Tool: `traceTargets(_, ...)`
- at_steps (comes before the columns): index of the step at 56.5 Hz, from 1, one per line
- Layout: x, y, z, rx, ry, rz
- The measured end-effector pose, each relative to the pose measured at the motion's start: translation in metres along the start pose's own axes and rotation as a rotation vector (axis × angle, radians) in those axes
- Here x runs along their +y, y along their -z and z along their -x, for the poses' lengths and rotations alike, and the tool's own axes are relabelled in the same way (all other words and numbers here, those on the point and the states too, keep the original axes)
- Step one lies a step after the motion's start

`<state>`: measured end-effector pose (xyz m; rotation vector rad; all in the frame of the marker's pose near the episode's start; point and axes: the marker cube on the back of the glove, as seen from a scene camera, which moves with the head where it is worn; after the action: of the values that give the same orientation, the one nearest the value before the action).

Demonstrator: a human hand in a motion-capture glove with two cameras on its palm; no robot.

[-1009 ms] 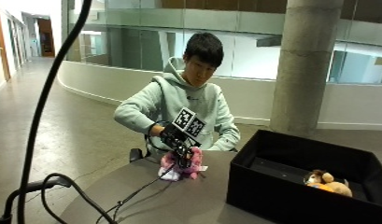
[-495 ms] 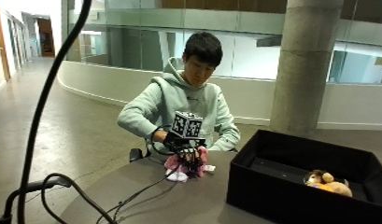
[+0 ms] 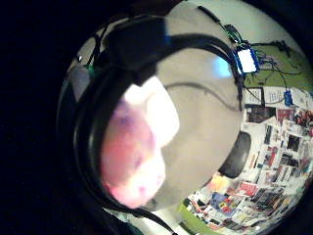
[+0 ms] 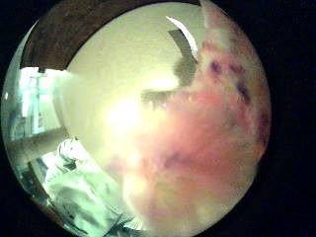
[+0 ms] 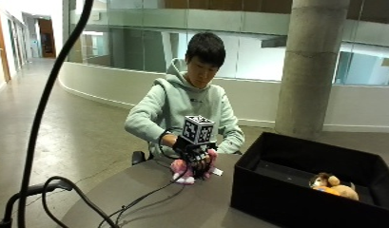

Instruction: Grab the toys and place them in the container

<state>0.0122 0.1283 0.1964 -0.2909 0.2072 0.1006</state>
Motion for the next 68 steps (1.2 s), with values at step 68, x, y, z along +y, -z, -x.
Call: traceTargets(68,-0.023,0.233,0.014,-0.489,0.141,-0.365)
